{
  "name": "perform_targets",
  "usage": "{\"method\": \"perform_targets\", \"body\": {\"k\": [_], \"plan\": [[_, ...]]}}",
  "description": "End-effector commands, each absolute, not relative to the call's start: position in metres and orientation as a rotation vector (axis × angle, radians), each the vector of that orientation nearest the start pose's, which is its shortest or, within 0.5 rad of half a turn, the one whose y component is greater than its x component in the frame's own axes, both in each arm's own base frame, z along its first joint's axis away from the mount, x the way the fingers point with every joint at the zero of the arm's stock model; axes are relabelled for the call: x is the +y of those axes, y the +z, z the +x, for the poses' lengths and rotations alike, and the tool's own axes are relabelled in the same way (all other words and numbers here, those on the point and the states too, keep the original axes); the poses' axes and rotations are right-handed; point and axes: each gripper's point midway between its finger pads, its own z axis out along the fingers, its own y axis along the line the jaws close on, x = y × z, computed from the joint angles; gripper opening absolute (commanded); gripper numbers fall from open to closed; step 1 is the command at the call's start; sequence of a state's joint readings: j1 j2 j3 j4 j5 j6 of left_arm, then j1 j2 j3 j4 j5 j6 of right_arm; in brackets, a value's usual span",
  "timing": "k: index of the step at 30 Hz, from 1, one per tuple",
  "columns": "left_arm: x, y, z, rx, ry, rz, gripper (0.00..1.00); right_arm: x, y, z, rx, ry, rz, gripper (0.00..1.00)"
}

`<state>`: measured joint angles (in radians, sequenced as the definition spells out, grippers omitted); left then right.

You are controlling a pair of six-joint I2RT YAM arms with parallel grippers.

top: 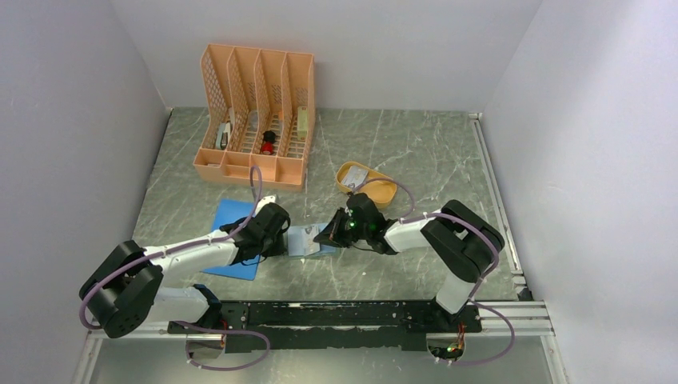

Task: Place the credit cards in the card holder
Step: Insert the credit card into the card holder.

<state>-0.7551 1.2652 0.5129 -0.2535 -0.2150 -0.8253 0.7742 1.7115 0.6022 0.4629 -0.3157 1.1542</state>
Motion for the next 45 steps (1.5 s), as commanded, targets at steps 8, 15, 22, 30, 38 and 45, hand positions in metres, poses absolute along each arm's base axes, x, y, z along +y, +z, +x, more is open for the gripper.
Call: {"method": "perform_targets", "body": {"k": [8,15,22,30,38,45], "plan": [[-0.18,0.001,0.185,2.643,-0.372,-0.149,0.13,0.345,0.01,0.21,2.596,1.253,0.296,0.0],[-0.178,0.001,0.185,2.641,-0.355,-0.151,0.13,0.333,0.011,0.215,2.572,1.187,0.334,0.0],[-0.176,0.0,0.184,2.643,-0.347,-0.15,0.13,0.323,0.009,0.221,2.57,1.138,0.345,0.0],[-0.176,0.0,0.184,2.643,-0.343,-0.151,0.13,0.32,0.004,0.224,2.577,1.1,0.318,0.0],[-0.179,-0.001,0.184,2.649,-0.358,-0.147,0.13,0.325,0.001,0.218,2.587,1.14,0.291,0.0],[-0.18,-0.001,0.184,2.65,-0.37,-0.149,0.13,0.33,0.004,0.217,2.57,1.184,0.304,0.0]]}}
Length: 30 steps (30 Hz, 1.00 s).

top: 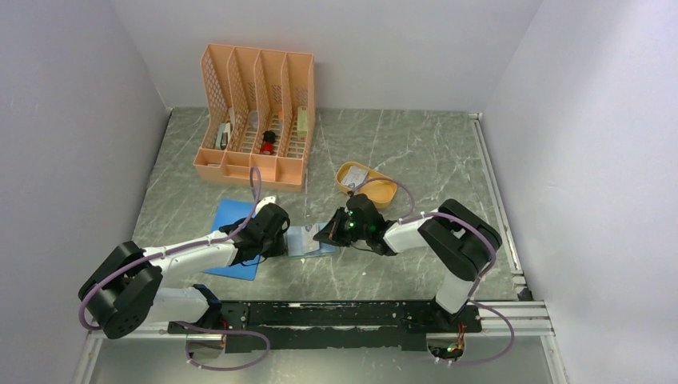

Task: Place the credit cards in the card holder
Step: Insert the credit card into the card holder.

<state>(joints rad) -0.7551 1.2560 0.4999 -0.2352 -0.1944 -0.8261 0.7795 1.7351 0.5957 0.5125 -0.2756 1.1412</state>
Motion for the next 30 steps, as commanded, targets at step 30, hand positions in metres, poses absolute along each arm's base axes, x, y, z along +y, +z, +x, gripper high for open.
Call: {"method": "perform_targets", "body": {"k": [30], "plan": [[-0.187,0.0,0.181,2.645,-0.434,-0.15,0.13,0.354,-0.008,0.198,2.637,1.231,0.186,0.0]]}}
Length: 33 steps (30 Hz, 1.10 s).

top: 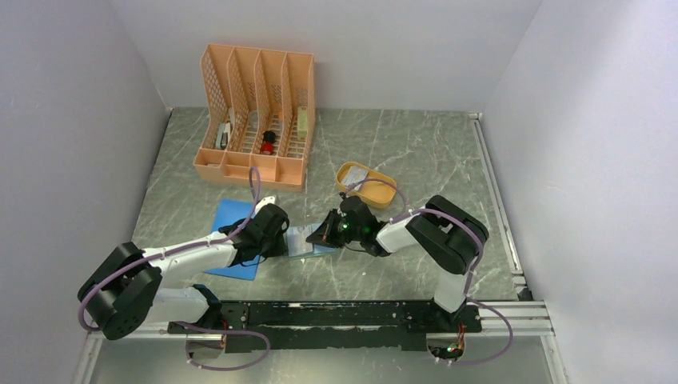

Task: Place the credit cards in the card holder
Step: Insert the credit card into the card holder.

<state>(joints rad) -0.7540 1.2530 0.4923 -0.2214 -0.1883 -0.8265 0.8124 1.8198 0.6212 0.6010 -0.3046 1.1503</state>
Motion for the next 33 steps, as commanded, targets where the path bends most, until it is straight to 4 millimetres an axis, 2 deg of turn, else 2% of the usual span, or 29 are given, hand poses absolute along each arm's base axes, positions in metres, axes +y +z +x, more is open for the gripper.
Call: {"method": "perform_targets", "body": {"k": [1,11,17,21,33], "plan": [[-0.187,0.0,0.182,2.645,-0.435,-0.149,0.13,0.355,-0.008,0.198,2.638,1.23,0.18,0.0],[-0.188,0.002,0.183,2.637,-0.436,-0.147,0.13,0.36,0.0,0.197,2.636,1.21,0.101,0.02],[-0.187,0.004,0.184,2.632,-0.43,-0.147,0.13,0.355,0.005,0.2,2.63,1.159,0.106,0.31],[-0.187,0.005,0.185,2.629,-0.433,-0.145,0.13,0.355,0.01,0.203,2.619,1.144,0.097,0.42],[-0.194,0.009,0.188,2.615,-0.471,-0.132,0.13,0.377,0.018,0.196,2.627,1.262,-0.01,0.41]]}}
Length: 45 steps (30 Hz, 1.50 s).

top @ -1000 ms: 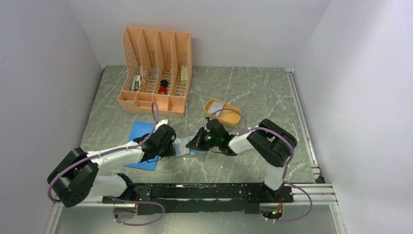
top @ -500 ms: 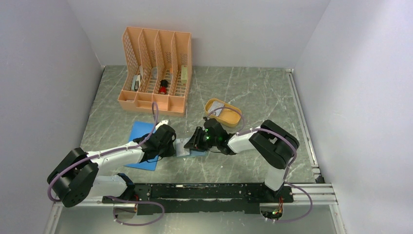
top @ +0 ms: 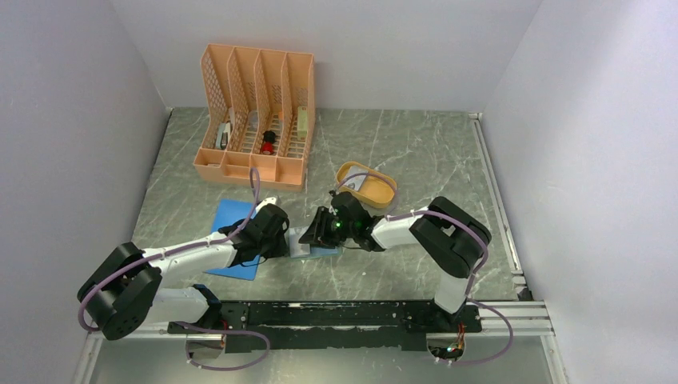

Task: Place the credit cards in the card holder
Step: Insert the credit card into the card holder, then close the card holder at the center of the board.

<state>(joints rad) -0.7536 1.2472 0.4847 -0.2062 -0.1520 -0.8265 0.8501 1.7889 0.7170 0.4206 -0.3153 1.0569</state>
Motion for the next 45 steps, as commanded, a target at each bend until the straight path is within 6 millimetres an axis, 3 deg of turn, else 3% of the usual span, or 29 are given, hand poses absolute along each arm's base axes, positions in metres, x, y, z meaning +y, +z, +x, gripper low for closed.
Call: {"method": "perform_targets", "body": {"k": [1,7,10,14,19,22,27,36,43,45], "plan": [[-0.195,0.01,0.188,2.614,-0.472,-0.131,0.13,0.379,0.02,0.195,2.625,1.269,-0.022,0.41],[-0.19,0.016,0.192,2.601,-0.435,-0.136,0.13,0.369,0.036,0.202,2.602,1.17,-0.048,0.42],[-0.187,0.024,0.195,2.574,-0.421,-0.14,0.15,0.357,0.05,0.209,2.593,1.054,-0.083,0.54],[-0.186,0.036,0.199,2.536,-0.43,-0.128,0.24,0.339,0.073,0.215,2.582,0.915,-0.134,0.67],[-0.187,0.056,0.202,2.483,-0.465,-0.113,0.38,0.298,0.097,0.235,2.51,0.657,-0.137,0.71],[-0.187,0.067,0.203,2.456,-0.485,-0.109,0.44,0.269,0.093,0.241,2.497,0.512,-0.133,0.69],[-0.188,0.072,0.201,2.439,-0.508,-0.095,0.48,0.251,0.067,0.238,2.54,0.443,-0.142,0.69],[-0.186,0.068,0.197,2.451,-0.522,-0.116,0.48,0.253,0.041,0.251,2.571,0.426,-0.114,0.55],[-0.187,0.061,0.197,2.426,-0.544,-0.124,0.46,0.25,0.03,0.248,2.603,0.416,-0.135,0.29],[-0.19,0.063,0.199,2.381,-0.597,-0.121,0.47,0.247,0.028,0.244,2.612,0.411,-0.138,0.13]]}}
